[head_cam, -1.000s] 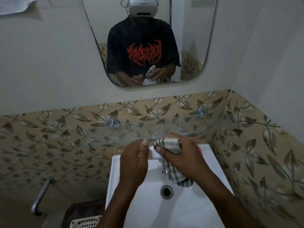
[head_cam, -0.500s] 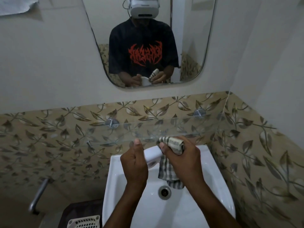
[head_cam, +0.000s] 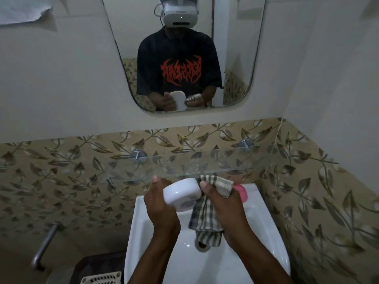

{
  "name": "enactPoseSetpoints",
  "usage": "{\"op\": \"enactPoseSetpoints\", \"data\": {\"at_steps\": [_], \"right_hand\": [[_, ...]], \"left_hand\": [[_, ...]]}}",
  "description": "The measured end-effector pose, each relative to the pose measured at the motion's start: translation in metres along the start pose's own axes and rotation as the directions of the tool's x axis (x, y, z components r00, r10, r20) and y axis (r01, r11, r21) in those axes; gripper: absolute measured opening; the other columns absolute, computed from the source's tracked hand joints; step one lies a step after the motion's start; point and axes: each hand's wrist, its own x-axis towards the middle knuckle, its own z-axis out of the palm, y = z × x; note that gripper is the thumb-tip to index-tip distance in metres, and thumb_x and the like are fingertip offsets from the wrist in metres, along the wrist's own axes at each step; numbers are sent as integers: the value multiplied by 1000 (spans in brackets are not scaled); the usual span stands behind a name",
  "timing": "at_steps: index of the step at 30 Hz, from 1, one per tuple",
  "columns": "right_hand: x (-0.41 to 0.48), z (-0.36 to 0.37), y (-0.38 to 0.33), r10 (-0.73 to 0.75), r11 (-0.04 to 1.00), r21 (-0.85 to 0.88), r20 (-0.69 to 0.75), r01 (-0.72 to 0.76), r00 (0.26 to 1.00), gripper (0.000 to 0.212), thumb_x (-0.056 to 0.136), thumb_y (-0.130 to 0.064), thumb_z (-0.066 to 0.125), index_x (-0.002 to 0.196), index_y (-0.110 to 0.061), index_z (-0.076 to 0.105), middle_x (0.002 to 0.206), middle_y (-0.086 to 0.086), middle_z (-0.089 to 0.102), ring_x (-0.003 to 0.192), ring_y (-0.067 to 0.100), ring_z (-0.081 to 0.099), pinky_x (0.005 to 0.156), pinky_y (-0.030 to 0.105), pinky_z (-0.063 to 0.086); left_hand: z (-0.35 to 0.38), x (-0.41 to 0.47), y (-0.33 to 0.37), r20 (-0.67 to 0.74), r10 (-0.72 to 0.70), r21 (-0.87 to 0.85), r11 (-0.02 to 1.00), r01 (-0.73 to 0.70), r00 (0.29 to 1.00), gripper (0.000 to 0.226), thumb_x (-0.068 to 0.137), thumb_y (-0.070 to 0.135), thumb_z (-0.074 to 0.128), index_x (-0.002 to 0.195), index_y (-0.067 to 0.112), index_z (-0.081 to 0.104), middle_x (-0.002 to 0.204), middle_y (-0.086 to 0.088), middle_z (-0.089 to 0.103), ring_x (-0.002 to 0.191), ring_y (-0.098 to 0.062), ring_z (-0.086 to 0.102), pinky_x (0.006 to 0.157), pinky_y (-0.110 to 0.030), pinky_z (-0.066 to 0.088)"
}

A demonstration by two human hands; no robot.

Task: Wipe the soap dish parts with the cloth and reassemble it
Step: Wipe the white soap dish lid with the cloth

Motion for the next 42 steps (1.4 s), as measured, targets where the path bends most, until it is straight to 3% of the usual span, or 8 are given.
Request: {"op": "enactPoseSetpoints", "data": {"at_steps": [3, 7, 12, 17, 24, 34, 38, 42], "right_hand": [[-1, -2, 1, 46, 988, 144, 121, -63, 992, 22, 71, -31, 76, 91, -21, 72, 88, -1, 78, 84, 17, 74, 79, 35, 57], [11, -14, -13, -163, 969, -168, 133, 184, 978, 14, 77, -26, 78, 88, -21, 71, 85, -4, 76, 84, 11, 71, 78, 29, 56], [16, -16, -20, -477, 709, -447, 267, 546, 838, 9, 82, -26, 75, 86, -26, 68, 82, -11, 70, 79, 2, 66, 72, 16, 51], [-13, 14, -7, -707, 424, -513, 328, 746, 627, 20, 76, -29, 74, 95, -24, 72, 93, -9, 63, 82, -1, 59, 73, 11, 48], [18, -5, -9, -484, 824, -375, -76, 425, 872, 14, 77, -31, 81, 81, -26, 68, 77, -11, 69, 78, -5, 63, 63, 4, 44], [-11, 15, 3, -706, 577, -403, 191, 711, 682, 10, 77, -35, 75, 85, -31, 71, 86, -15, 62, 81, -5, 61, 71, 8, 48], [10, 5, 4, -573, 751, -388, 19, 534, 820, 28, 77, -27, 81, 75, -47, 61, 87, -15, 67, 83, -3, 64, 73, 14, 51], [29, -3, -3, -270, 930, -286, -107, 230, 957, 17, 77, -36, 79, 87, -25, 71, 84, -10, 71, 80, 2, 67, 69, 18, 51]], "left_hand": [[0, 4, 0, 21, -105, -204, 973, 107, 994, 54, 103, 25, 38, 54, 25, 61, 56, 6, 50, 57, -10, 49, 57, -27, 42], [-6, 11, 2, 144, -46, -45, 998, 53, 988, 47, 100, 28, 41, 56, 19, 54, 54, 6, 46, 56, -11, 43, 58, -28, 38], [5, 6, 7, 252, 225, 429, 846, -317, 941, 52, 103, 13, 43, 52, 10, 43, 44, 6, 40, 43, -4, 46, 46, -7, 31], [12, 9, 6, 63, 218, 362, 904, -226, 974, 54, 98, 31, 47, 47, 16, 39, 42, -7, 36, 40, -19, 34, 39, -33, 26], [10, 4, 18, 63, 244, 296, 921, -252, 968, 50, 91, 18, 54, 50, -6, 37, 52, -7, 30, 45, -13, 26, 44, -23, 23], [7, 8, 8, 24, 197, 302, 933, -195, 980, 51, 97, 16, 55, 49, 6, 41, 45, -8, 34, 42, -22, 31, 43, -28, 27], [4, 7, 10, 28, 218, 290, 932, -217, 976, 51, 96, 3, 55, 49, -4, 39, 48, -8, 28, 45, -15, 27, 43, -22, 25], [0, 4, 14, 95, 246, 305, 915, -264, 964, 41, 93, 1, 53, 53, -6, 46, 50, -13, 35, 43, -9, 33, 44, -13, 27]]}}
